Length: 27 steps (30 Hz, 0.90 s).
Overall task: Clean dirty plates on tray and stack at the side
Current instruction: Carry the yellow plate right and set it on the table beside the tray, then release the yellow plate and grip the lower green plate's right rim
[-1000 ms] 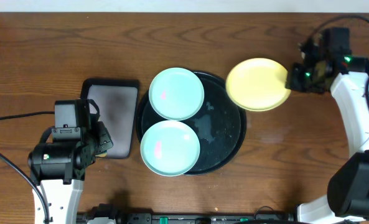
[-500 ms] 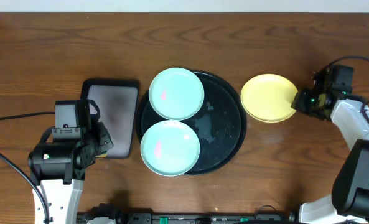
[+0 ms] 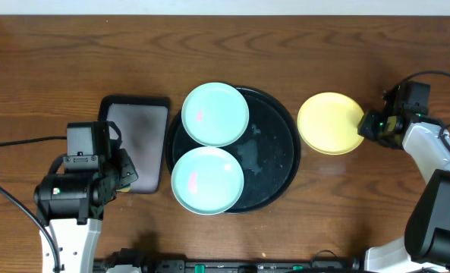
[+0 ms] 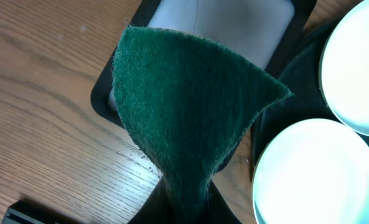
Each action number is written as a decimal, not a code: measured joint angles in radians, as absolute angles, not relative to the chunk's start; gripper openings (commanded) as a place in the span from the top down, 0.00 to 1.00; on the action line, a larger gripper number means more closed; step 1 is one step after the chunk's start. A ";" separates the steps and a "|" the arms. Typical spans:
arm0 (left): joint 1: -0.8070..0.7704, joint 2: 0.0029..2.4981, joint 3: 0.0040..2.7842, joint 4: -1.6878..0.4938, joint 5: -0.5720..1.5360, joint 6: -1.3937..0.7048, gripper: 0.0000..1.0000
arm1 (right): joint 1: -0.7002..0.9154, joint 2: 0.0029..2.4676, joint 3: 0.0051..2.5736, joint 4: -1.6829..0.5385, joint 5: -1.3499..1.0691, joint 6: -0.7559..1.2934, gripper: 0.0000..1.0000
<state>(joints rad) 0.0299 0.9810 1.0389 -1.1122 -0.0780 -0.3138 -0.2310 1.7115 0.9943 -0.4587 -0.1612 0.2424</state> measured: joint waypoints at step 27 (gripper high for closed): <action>0.030 0.981 1.039 -1.103 -0.078 -0.314 0.92 | 0.243 1.667 1.097 -0.792 -0.509 0.094 0.43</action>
<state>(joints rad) 0.0299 0.9813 1.0389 -1.1030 -0.0780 -0.3138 0.2432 1.6669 1.0973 -0.7918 -0.5091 0.0940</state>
